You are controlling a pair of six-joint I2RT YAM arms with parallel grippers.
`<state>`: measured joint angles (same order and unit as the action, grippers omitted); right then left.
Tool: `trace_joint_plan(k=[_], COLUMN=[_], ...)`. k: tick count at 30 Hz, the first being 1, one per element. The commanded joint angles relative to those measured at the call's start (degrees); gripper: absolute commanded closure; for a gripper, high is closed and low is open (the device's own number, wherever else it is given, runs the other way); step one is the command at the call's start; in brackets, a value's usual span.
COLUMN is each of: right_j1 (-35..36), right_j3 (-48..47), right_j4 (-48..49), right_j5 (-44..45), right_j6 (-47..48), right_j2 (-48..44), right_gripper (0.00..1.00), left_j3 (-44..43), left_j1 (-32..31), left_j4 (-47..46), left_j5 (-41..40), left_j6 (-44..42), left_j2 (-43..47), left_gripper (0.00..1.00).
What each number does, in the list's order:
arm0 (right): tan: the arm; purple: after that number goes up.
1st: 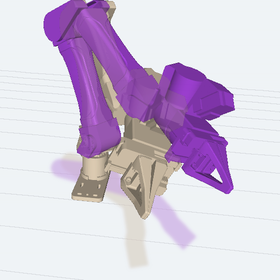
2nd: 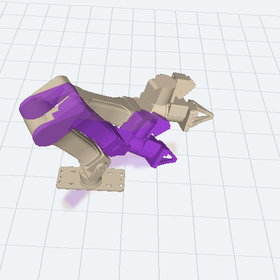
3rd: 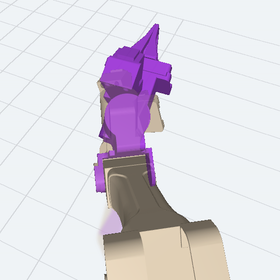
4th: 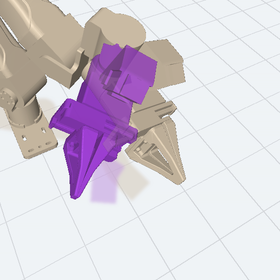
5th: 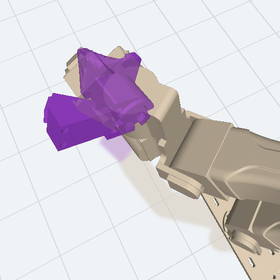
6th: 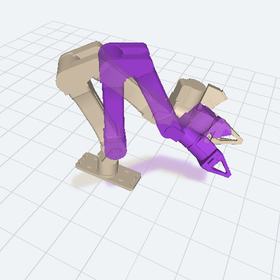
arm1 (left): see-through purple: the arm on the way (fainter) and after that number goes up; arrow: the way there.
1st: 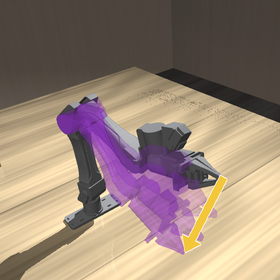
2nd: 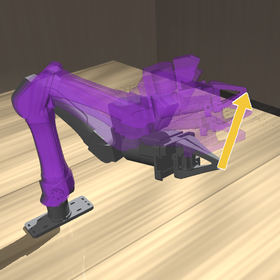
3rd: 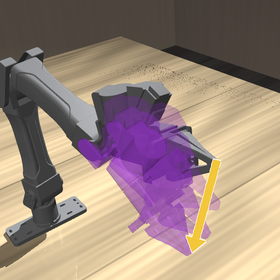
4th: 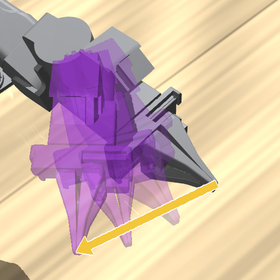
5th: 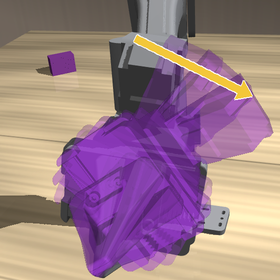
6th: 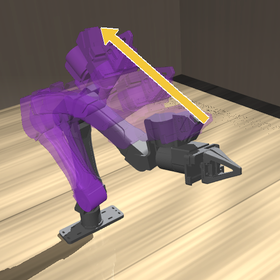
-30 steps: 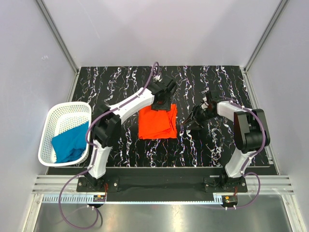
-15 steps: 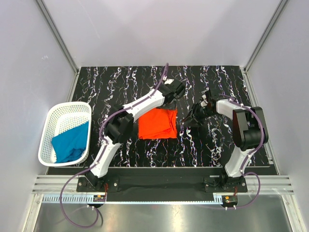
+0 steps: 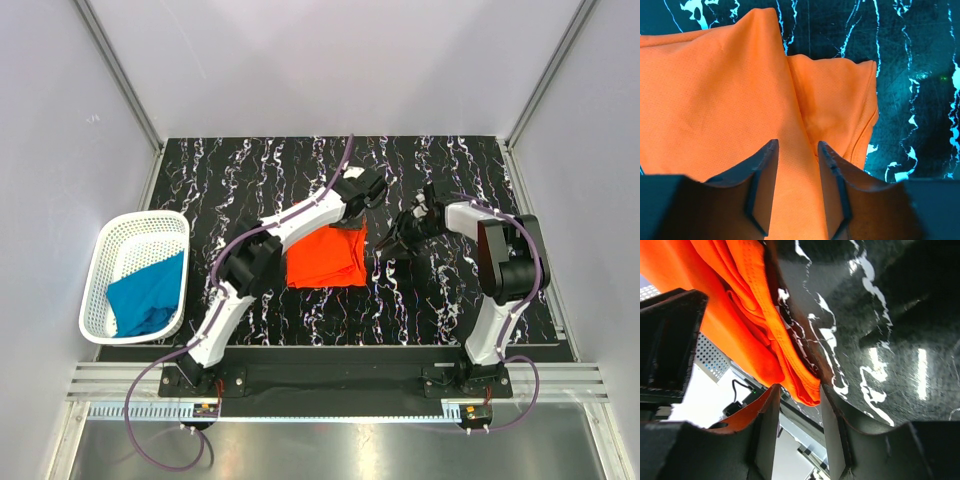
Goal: Fold and stack the t-shirts
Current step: Fold the tshirt
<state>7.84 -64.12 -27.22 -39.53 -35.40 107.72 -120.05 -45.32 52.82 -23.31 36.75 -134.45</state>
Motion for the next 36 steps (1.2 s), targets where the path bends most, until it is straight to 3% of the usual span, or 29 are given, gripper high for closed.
trace_joint_plan(k=[1,9,14,17,20,23,27,36], right_j1=[0.25,0.25,0.16,0.43,1.39,2.7,4.11,6.23], right_j3=[-3.2,-3.82,-3.65,-4.0,-4.7,-5.58,-5.84,-8.38], right_j4=[1.38,2.0,2.79,4.19,6.56,9.63,14.03,17.12], right_j5=[-1.78,-1.96,-2.22,-3.36,-5.91,-7.32,-8.28,-6.88], right_j6=[-0.11,-0.46,-0.73,-1.25,-3.09,-5.11,-8.63,-11.45], right_j2=[0.64,1.53,1.79,2.75,4.86,7.15,9.69,12.5], right_gripper=[0.55,0.56,0.57,0.63,0.77,0.86,0.91,0.94], left_j3=[-1.15,-1.33,-1.85,-1.59,-1.15,-0.45,0.6,3.59], left_j1=[-0.03,-0.03,-0.03,-0.03,-0.03,-0.03,-0.03,-0.03], left_j4=[-0.44,0.53,0.44,0.44,0.36,0.36,0.27,0.09], left_j5=[-1.83,-1.74,-2.18,-1.65,-0.77,0.37,1.07,2.92], left_j6=[0.08,-0.01,-0.8,-1.07,-1.07,-1.24,-1.86,-2.47], left_j2=[-1.6,-3.27,-2.48,-0.46,1.65,3.58,5.25,7.19], left_gripper=[0.61,0.61,0.77,0.9,1.0,1.0,1.0,1.0])
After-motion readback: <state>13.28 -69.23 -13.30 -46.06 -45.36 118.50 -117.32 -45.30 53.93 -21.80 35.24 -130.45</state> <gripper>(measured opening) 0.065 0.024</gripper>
